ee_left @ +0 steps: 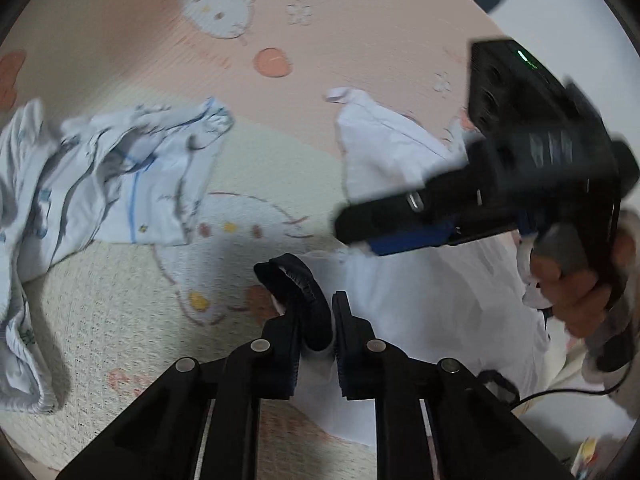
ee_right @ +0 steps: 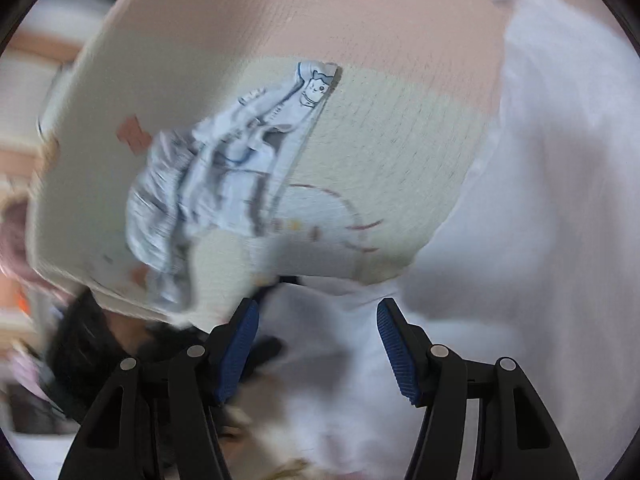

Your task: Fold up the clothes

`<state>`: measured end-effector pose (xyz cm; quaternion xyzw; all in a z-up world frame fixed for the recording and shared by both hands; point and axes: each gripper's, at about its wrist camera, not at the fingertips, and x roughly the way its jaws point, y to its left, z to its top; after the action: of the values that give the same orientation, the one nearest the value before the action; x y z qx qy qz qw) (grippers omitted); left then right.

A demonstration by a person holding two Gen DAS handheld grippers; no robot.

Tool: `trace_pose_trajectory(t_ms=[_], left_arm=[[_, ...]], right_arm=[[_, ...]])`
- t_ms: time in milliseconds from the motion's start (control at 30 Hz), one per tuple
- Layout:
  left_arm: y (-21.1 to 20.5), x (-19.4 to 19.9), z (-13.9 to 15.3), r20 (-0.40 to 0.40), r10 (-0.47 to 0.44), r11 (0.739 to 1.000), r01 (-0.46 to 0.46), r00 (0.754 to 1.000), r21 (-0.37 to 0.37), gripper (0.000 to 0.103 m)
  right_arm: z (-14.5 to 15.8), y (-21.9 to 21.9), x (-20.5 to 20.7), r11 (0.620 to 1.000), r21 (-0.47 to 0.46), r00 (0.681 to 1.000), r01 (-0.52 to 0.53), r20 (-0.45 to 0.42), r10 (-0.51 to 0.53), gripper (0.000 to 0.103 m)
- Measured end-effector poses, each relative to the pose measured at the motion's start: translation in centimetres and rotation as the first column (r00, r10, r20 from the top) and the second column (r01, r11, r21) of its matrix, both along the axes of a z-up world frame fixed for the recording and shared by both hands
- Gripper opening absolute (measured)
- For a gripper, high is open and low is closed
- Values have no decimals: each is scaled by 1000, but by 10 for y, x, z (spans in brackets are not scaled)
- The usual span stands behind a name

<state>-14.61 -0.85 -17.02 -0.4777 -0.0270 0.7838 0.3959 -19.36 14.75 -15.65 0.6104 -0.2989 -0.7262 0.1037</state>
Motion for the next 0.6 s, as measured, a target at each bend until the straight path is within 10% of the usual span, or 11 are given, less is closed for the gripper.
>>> trace_pose_trajectory(t_ms=[400, 600], left_arm=[[9, 8, -7, 67, -30, 998, 27, 997, 48, 12], [7, 11, -18, 137, -21, 997, 11, 990, 74, 12]], right_arm=[[-3, -24, -2, 998, -59, 999, -23, 42, 25, 61], [-13, -34, 3, 996, 55, 996, -69, 62, 65, 61]])
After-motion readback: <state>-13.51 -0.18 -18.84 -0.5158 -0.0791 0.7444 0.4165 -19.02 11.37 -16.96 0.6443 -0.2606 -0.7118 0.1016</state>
